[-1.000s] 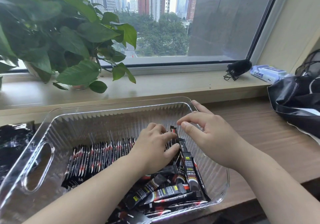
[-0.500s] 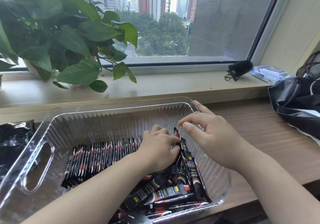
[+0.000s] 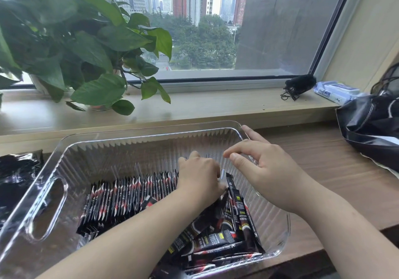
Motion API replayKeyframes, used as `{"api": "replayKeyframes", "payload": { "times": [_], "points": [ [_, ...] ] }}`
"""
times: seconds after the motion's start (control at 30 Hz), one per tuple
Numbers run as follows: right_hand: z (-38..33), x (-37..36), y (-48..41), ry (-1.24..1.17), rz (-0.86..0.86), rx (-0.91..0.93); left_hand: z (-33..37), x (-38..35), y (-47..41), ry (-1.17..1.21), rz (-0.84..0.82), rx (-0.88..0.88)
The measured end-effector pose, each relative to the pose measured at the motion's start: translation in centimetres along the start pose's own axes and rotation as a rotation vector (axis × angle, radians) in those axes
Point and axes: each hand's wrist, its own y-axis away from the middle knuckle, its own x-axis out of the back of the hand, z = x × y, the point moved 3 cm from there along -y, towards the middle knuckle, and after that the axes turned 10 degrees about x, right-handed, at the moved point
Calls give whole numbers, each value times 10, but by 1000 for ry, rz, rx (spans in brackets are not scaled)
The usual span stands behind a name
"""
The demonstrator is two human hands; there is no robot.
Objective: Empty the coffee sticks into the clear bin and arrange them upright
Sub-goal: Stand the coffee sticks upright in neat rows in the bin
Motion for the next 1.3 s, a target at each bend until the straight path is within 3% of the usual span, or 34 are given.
{"api": "replayKeyframes", "payload": {
  "times": [0.17, 0.37, 0.5, 0.7, 1.1, 1.3],
  "points": [
    [-1, 0, 1, -6, 2, -2, -11, -2, 0, -55, 0, -181],
    [0, 0, 0, -14, 4, -7, -35, -7, 14, 16, -211, -384],
    [0, 0, 1, -8, -10, -6, -42, -7, 16, 9, -305, -407],
    [1, 0, 1, -10, 2, -10, -42, -17, 12, 49, -183, -413],
    [4, -2, 1, 26, -14, 52, -23, -13, 10, -56, -136, -515],
    [2, -2, 1, 99, -57, 91, -31, -14, 14, 77, -200, -466]
  ]
}}
